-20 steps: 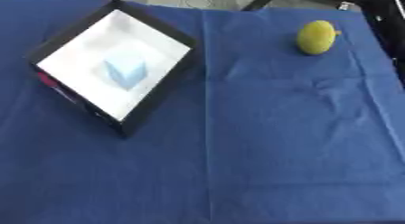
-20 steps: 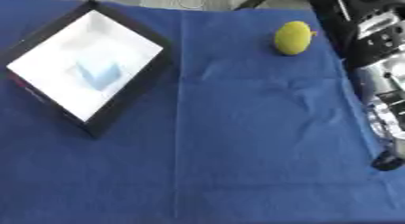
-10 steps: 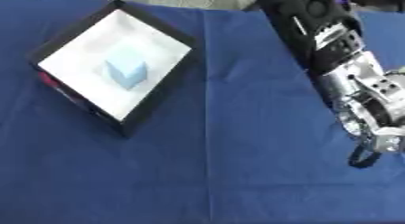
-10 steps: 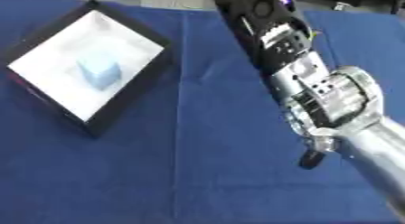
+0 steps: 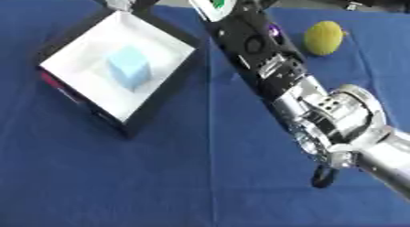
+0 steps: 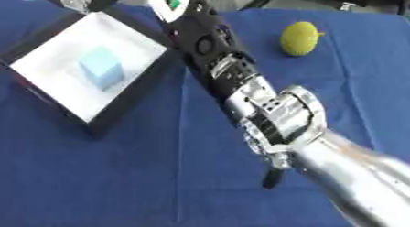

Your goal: Pick up objects on the table and place them in the box.

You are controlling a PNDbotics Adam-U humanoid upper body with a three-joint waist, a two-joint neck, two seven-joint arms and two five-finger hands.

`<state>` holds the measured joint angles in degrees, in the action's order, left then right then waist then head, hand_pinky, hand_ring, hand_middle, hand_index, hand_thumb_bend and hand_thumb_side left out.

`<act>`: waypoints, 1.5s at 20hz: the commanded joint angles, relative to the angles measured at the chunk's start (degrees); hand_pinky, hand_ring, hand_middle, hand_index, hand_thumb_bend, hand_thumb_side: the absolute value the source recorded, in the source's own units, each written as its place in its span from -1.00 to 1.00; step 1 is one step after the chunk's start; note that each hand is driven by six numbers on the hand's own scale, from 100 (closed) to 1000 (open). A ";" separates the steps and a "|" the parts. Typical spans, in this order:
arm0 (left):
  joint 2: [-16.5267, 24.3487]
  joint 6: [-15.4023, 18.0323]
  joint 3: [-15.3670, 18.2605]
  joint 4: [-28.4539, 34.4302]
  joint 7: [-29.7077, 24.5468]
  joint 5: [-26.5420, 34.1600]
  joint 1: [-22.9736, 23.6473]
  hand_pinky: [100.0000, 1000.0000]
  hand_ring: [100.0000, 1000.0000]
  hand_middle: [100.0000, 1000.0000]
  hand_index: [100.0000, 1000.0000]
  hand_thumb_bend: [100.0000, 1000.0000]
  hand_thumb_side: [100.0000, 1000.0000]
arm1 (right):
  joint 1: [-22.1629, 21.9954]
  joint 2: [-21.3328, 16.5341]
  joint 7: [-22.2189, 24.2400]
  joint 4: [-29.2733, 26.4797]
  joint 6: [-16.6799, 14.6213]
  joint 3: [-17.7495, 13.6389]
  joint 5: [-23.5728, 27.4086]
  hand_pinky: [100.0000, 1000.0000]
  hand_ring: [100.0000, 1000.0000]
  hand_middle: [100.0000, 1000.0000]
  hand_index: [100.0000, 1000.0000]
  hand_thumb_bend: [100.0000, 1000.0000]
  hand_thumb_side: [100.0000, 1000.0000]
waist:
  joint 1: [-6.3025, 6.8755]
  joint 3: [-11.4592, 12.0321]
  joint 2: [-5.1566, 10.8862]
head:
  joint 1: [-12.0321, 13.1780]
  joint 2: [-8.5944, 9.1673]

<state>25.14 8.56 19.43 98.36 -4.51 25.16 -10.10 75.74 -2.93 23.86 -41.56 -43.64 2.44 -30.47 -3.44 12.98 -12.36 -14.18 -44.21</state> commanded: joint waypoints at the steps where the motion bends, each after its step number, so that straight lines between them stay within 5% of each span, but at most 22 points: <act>1: 1.35 0.35 1.45 1.32 2.77 0.53 -0.43 0.25 1.00 0.76 0.39 -1.00 0.19 | 0.86 0.53 -1.37 0.30 -4.11 -0.49 -6.23 0.72 0.09 -0.48 0.05 -1.00 -0.66 | 0.79 -0.11 0.15 | -0.15 0.09; 8: 1.35 -0.13 1.67 1.66 7.42 -0.34 -0.47 0.31 1.00 0.81 0.49 -1.00 0.18 | -0.98 1.14 -12.65 1.91 -1.51 -0.68 -16.72 0.75 0.11 -0.47 0.08 -1.00 -0.70 | 0.65 0.22 0.34 | -0.88 0.09; 17: 2.76 5.95 2.04 6.00 12.56 0.38 -1.82 0.34 1.00 0.75 0.46 -1.00 0.17 | -2.93 1.93 -12.82 3.30 -6.47 0.44 -22.92 0.77 0.15 -0.43 0.11 -1.00 -0.57 | 0.91 1.51 0.14 | -1.25 0.09; 21: 3.19 6.94 1.79 6.06 12.84 0.64 -1.64 0.33 1.00 0.75 0.45 -1.00 0.17 | -3.02 1.51 -12.45 3.94 -7.41 0.40 -25.39 0.86 0.32 -0.26 0.28 -1.00 -0.42 | 1.04 1.69 0.07 | -1.64 0.09; 22: 3.17 6.97 1.73 6.02 12.80 0.70 -1.67 0.33 1.00 0.75 0.45 -1.00 0.17 | -2.97 1.55 -12.22 3.83 -7.68 0.51 -26.17 0.93 0.48 -0.11 0.42 -0.70 -0.18 | 1.07 1.68 0.02 | -1.70 0.09; 24: 3.13 6.92 1.66 5.95 12.69 0.80 -1.73 0.34 1.00 0.75 0.45 -1.00 0.17 | -2.82 1.57 -11.90 3.03 -8.16 0.64 -27.81 0.99 0.60 0.00 0.53 -0.43 -0.02 | 1.12 1.60 -0.08 | -1.61 0.09; 26: 3.11 6.88 1.60 5.92 12.56 0.84 -1.81 0.34 1.00 0.75 0.45 -1.00 0.17 | -2.74 1.56 -12.12 1.92 -8.29 0.70 -29.18 1.00 0.71 0.18 0.69 -0.24 -0.02 | 1.13 1.50 -0.13 | -1.33 0.09; 30: 3.19 6.83 1.47 5.89 12.27 0.83 -1.75 0.33 1.00 0.75 0.45 -1.00 0.17 | -2.64 1.26 -13.59 0.71 -8.16 0.34 -31.40 1.00 0.88 0.39 0.84 -0.21 -0.10 | 1.06 1.34 -0.11 | -1.66 0.09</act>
<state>26.24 15.28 20.72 103.21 7.97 25.69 -11.35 71.59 -0.63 10.87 -39.15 -51.77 3.06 -61.12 -3.44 14.36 -12.44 -15.68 -44.21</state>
